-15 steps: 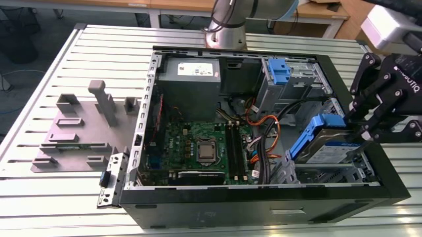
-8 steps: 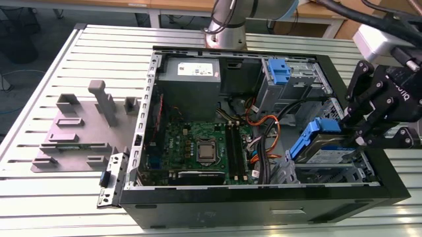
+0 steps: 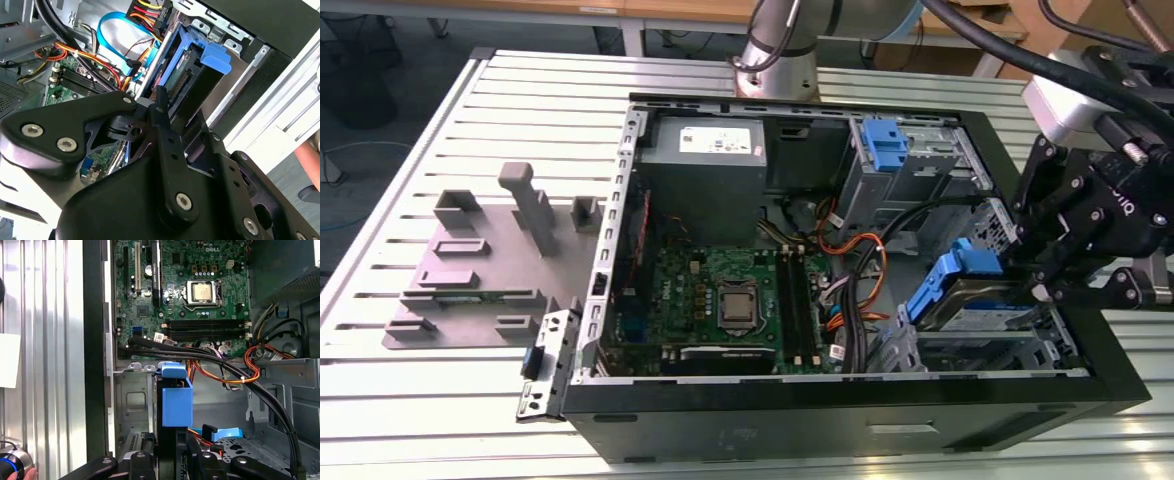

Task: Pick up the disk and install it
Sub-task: 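Insert the disk into the insertion slot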

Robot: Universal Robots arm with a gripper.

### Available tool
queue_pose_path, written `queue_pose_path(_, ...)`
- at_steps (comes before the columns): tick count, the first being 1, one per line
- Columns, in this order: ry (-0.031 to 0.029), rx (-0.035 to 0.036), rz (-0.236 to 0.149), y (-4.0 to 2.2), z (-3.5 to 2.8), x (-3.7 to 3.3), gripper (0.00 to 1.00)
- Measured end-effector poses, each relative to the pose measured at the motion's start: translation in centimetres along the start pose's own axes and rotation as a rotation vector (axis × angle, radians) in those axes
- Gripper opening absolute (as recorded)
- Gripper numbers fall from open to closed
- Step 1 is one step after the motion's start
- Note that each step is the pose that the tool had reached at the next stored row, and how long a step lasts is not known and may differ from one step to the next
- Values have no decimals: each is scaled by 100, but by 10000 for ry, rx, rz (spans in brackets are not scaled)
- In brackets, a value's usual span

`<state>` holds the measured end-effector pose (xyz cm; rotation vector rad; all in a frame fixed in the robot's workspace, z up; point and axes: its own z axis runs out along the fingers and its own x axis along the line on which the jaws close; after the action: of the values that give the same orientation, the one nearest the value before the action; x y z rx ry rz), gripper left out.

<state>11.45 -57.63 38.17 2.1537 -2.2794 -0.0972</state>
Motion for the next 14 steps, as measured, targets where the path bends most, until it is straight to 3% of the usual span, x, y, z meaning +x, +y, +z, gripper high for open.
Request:
queue_pose_path(6,-2,0,0,0,2,0,36)
queue_pose_path(7,-3,0,0,0,3,0,42)
queue_pose_path(14,-3,24,-1,17,22,-10,42)
